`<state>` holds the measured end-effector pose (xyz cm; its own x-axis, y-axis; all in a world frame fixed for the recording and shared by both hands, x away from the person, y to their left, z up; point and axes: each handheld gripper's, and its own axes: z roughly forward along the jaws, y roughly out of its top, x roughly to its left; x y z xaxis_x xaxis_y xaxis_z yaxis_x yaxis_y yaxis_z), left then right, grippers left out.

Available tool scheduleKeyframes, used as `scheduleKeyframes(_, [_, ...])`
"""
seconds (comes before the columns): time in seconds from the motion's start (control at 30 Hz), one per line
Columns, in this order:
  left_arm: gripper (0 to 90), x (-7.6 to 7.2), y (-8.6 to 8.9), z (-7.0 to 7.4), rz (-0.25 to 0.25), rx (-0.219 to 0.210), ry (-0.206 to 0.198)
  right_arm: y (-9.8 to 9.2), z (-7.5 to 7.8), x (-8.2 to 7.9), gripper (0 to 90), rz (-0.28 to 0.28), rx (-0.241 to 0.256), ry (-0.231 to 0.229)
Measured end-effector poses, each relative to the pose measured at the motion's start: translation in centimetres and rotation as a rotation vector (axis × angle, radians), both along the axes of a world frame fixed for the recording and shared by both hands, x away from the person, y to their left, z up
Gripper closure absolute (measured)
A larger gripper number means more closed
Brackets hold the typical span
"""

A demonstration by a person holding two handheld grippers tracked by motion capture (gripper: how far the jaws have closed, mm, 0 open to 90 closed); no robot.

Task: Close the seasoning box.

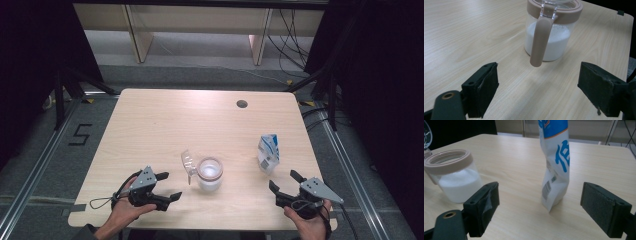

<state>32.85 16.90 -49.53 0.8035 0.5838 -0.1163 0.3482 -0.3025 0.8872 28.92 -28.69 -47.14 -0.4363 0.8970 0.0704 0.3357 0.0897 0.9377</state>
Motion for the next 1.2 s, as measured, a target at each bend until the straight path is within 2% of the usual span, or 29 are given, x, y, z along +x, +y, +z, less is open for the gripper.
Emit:
scheduleKeyframes(0.07, [16.1,-0.1,0.0,0.2,0.004,0.005,-0.006,0.1,-0.1,-0.2,16.5,0.021,0.003,-0.001])
scheduleKeyframes(0.1, [16.1,0.0,0.0,0.2,-0.009,-0.007,-0.009,0.3,-0.1,-0.4,16.5,0.025,0.022,0.013])
scheduleKeyframes(0.13, [16.6,-0.1,0.0,0.3,0.0,-0.008,-0.011,0.3,-0.1,-0.5,16.5,0.029,0.018,0.019])
scheduleKeyframes(0.17, [17.0,-0.1,0.0,0.4,-0.003,-0.01,-0.012,0.4,0.0,-0.7,16.6,0.004,0.009,0.026])
scheduleKeyframes(0.2, [17.2,0.0,0.0,0.4,-0.003,-0.022,-0.007,0.3,-0.1,-0.6,16.7,0.023,-0.001,0.012])
scheduleKeyframes(0.27, [17.4,0.0,0.1,0.6,0.01,-0.025,-0.006,0.3,-0.1,-0.7,16.8,0.039,-0.011,0.014])
scheduleKeyframes(0.3, [17.6,0.0,0.1,0.7,0.001,-0.036,0.002,0.4,-0.2,-0.8,16.9,0.035,-0.015,0.019])
scheduleKeyframes(0.33, [18.8,-0.1,0.1,0.8,0.015,-0.05,0.006,0.5,-0.2,-0.8,16.9,0.041,-0.006,0.027])
scheduleKeyframes(0.37, [20.6,-0.1,0.1,0.9,0.015,-0.067,0.004,0.4,-0.2,-0.7,17.0,0.045,-0.032,-0.004])
scheduleKeyframes(0.43, [23.5,-0.1,0.2,1.2,0.016,-0.073,-0.005,0.6,-0.2,-0.9,17.3,0.056,-0.008,0.032])
scheduleKeyframes(0.5, [28.2,-0.1,0.2,1.5,0.016,-0.089,-0.016,0.8,-0.2,-1.0,18.2,0.044,-0.014,0.023])
scheduleKeyframes(0.53, [30.8,-0.1,0.2,1.7,0.025,-0.102,-0.018,0.8,-0.3,-1.0,18.7,0.056,-0.017,0.019])
scheduleKeyframes(0.6, [35.1,0.0,0.2,2.0,0.03,-0.125,-0.013,0.9,-0.2,-1.1,19.4,0.066,-0.026,0.023])
scheduleKeyframes(0.67, [39.2,0.0,0.1,2.2,0.042,-0.147,-0.005,1.2,-0.2,-1.2,19.5,0.071,-0.012,0.026])
scheduleKeyframes(0.73, [43.6,0.0,0.0,2.5,0.052,-0.149,-0.003,1.2,-0.2,-1.2,20.0,0.08,-0.037,0.03])
scheduleKeyframes(0.8, [47.3,0.1,-0.1,2.7,0.03,-0.142,-0.031,1.3,-0.2,-1.2,20.2,0.084,-0.036,0.027])
scheduleKeyframes(0.83, [48.8,0.0,-0.2,2.7,0.045,-0.156,-0.019,1.3,-0.3,-1.1,20.4,0.088,-0.034,0.011])
scheduleKeyframes(0.9, [54.0,0.1,-0.2,2.9,0.041,-0.126,-0.037,1.4,-0.3,-1.1,20.8,0.09,-0.039,0.011])
scheduleKeyframes(1.0, [60.6,0.3,-0.2,3.2,0.031,-0.133,-0.053,1.6,-0.3,-1.4,21.2,0.085,-0.033,0.042])
scheduleKeyframes(1.03, [62.3,0.2,-0.2,3.3,0.039,-0.135,-0.056,1.6,-0.3,-1.2,21.3,0.1,-0.035,0.027])
scheduleKeyframes(1.07, [64.4,0.2,-0.3,3.4,0.048,-0.132,-0.057,1.7,-0.2,-1.4,21.4,0.09,-0.037,0.054])
scheduleKeyframes(1.1, [66.8,0.3,-0.4,3.5,0.041,-0.111,-0.072,1.6,-0.3,-1.3,21.4,0.098,-0.052,0.035])
scheduleKeyframes(1.13, [69.1,0.3,-0.5,3.6,0.041,-0.108,-0.076,1.7,-0.2,-1.3,21.5,0.108,-0.055,0.042])
scheduleKeyframes(1.17, [71.5,0.4,-0.7,3.6,0.034,-0.114,-0.075,1.7,-0.3,-1.2,21.7,0.119,-0.051,0.028])
scheduleKeyframes(1.2, [74.5,0.3,-0.8,3.7,0.042,-0.109,-0.068,1.7,-0.3,-1.2,21.8,0.118,-0.065,0.033])
